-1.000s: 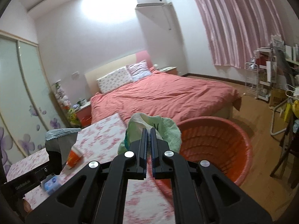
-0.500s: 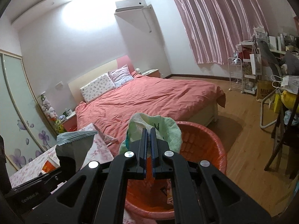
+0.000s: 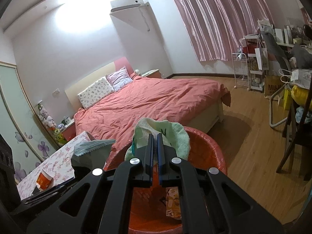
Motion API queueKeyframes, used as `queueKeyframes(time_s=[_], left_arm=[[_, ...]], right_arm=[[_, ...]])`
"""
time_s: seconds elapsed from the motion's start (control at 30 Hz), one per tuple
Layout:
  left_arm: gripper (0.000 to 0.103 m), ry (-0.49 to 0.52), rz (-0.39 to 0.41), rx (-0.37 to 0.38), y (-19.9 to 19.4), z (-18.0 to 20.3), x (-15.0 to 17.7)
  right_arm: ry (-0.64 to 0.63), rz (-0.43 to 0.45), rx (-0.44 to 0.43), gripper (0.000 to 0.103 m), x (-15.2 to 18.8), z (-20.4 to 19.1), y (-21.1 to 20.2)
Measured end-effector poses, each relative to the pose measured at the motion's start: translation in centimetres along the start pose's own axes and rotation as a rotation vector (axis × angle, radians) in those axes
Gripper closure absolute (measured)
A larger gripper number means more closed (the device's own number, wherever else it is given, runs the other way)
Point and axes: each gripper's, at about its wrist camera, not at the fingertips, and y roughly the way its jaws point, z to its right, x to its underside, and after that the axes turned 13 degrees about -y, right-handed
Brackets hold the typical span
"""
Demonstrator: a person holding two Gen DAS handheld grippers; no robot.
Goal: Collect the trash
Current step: 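Carry the snack bag and cloth over the orange basket and open both grippers, then move both open grippers back to the clear plastic tray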
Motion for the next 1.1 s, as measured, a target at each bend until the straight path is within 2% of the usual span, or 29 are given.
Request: queueKeyframes(time_s=[0.13, 0.2, 0.3, 0.43, 0.6, 0.83, 1.0, 1.1], left_arm=[[0.055, -0.024, -0.025, -0.033, 1.1, -1.3, 0.0], [0.050, -0.031, -0.028, -0.049, 1.3, -1.9, 0.0], [0.045, -0.051, -0.028, -0.074, 1.2, -3.0, -0.1], [0.045, -0.068, -0.023, -0.089, 0.6, -4.0, -0.1], [0.044, -0.044, -0.004, -0.124, -0.7, -4.7, 0.3], [0.042, -0.059, 0.058, -0.251, -4.8, -9.7, 0.9], [0.038, -0.070, 0.137, -0.386, -9.6, -15.0, 1.1], [0.037, -0.113, 0.183, -0.467, -12.9, -18.8, 1.0]], right_arm=[[0.032, -0.047, -0.027, 0.095, 0.5, 0.8, 1.0], [0.036, -0.063, -0.027, 0.085, 0.8, 1.0, 1.1], [0.039, -0.075, -0.020, 0.076, 1.3, 1.0, 0.8], [0.032, -0.086, -0.013, 0.076, 1.4, 0.3, 0.4], [-0.002, -0.087, -0.021, 0.076, 1.1, -0.5, 0.1], [-0.067, -0.085, -0.053, 0.064, 1.4, -3.8, -0.7], [-0.155, -0.079, -0.097, 0.054, 1.8, -7.3, -1.8], [-0.198, -0.089, -0.144, 0.050, 2.2, -9.7, -2.4]])
